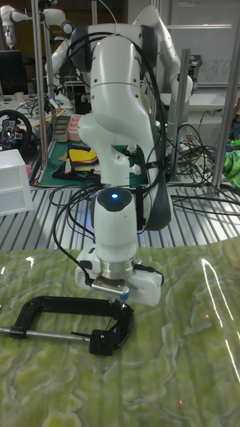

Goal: Turn the hands of a clock

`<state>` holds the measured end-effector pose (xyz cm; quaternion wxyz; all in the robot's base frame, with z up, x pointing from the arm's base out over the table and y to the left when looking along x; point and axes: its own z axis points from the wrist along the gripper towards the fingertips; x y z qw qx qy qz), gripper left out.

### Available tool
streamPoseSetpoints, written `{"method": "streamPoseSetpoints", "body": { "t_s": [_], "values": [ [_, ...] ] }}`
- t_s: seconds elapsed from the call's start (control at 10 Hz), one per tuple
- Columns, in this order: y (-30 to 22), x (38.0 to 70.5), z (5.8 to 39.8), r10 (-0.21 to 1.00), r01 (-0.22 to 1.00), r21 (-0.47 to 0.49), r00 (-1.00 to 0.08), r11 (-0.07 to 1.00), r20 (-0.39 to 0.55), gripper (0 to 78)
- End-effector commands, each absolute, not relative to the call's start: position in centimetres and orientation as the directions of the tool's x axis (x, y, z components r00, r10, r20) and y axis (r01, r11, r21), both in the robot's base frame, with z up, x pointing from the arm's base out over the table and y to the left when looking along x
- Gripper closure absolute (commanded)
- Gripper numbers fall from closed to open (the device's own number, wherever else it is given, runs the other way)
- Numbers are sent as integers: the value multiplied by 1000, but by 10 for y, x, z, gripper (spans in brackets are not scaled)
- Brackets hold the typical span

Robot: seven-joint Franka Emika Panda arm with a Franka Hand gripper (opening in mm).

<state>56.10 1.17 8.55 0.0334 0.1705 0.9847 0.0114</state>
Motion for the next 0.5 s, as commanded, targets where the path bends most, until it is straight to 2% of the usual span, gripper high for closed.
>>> {"method": "streamPoseSetpoints", "body": {
  "t_s": [0.1, 0.5],
  "values": [
    [15, 565, 85, 346, 345, 36, -935, 938, -73, 776],
    [17, 575, 86, 363, 362, 38, -929, 932, -72, 776]
  ]
}}
